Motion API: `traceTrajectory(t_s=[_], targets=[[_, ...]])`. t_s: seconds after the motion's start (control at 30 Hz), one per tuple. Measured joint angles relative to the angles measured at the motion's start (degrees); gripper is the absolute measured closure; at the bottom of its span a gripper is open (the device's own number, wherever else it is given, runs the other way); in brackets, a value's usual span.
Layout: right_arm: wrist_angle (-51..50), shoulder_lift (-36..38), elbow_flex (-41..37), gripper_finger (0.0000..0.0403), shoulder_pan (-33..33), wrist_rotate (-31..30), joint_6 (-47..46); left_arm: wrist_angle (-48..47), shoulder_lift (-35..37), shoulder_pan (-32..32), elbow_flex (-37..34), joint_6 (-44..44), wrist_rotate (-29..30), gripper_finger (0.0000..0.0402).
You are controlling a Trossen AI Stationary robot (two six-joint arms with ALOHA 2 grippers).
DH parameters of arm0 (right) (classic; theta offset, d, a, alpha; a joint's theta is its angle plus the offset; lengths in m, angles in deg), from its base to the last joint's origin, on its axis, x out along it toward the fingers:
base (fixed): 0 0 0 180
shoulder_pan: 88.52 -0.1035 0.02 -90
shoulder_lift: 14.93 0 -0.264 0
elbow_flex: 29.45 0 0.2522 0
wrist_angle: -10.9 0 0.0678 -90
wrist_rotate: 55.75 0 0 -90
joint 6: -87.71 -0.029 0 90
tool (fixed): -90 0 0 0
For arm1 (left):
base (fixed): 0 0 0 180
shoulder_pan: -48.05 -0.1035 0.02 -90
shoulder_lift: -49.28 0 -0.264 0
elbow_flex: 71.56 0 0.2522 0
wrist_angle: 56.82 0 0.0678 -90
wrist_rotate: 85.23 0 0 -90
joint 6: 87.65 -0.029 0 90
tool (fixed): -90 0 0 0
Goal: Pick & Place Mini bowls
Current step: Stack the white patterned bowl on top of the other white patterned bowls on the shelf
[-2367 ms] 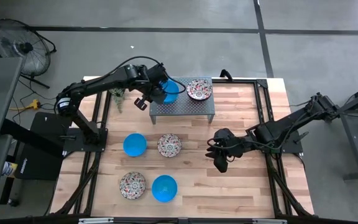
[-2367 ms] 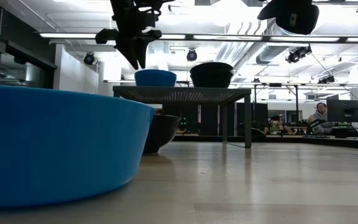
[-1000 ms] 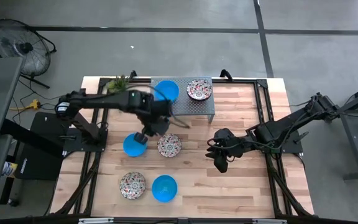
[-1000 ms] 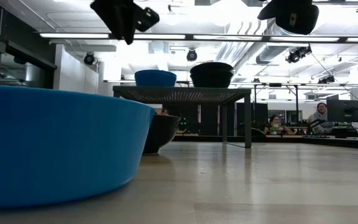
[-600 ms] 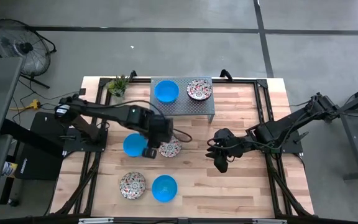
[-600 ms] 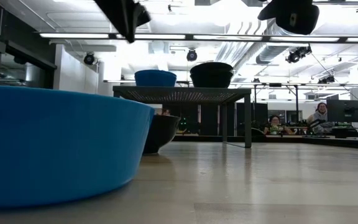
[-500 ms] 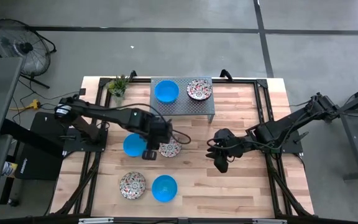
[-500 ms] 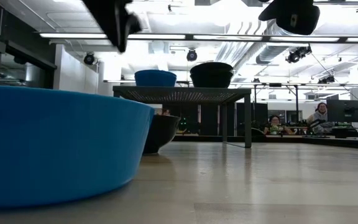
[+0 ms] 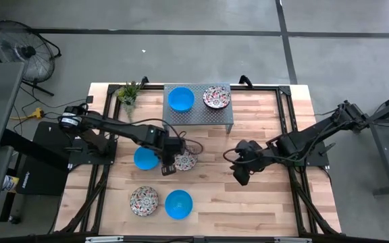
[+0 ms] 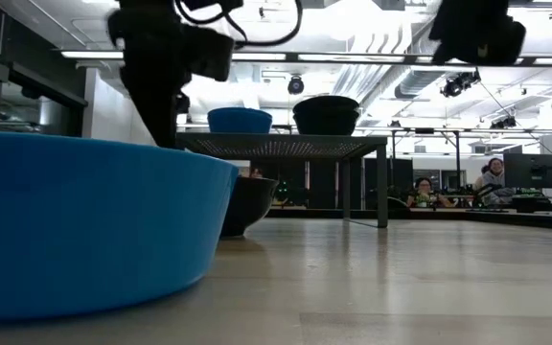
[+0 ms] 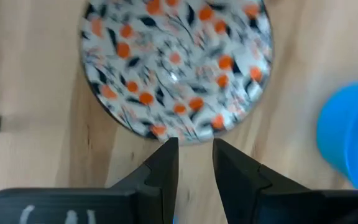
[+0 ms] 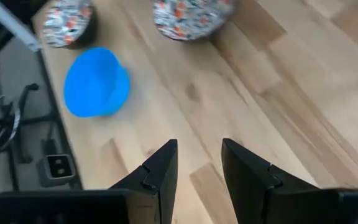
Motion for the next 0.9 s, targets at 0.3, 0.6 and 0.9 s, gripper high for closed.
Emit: traceTrajectory(t_s=[0.3, 0.6, 0.9], targets=[[-6.1, 0.0, 0.0, 0.029, -2.5, -4.7, -8.3, -1.2, 0.0, -3.4, -1.8, 12.4, 1.6, 0.0305], [-7.0, 0.0, 0.0, 0.029, -4.9, -7.1, -10.4, -0.1, 0.0, -6.0, -1.8, 16.9, 1.2, 0.0305], [-7.3, 0.0, 0.0, 0.029, -5.5, -8.3, -11.3, 0.7, 0.0, -6.0, -1.8, 18.4, 1.0, 0.0305]])
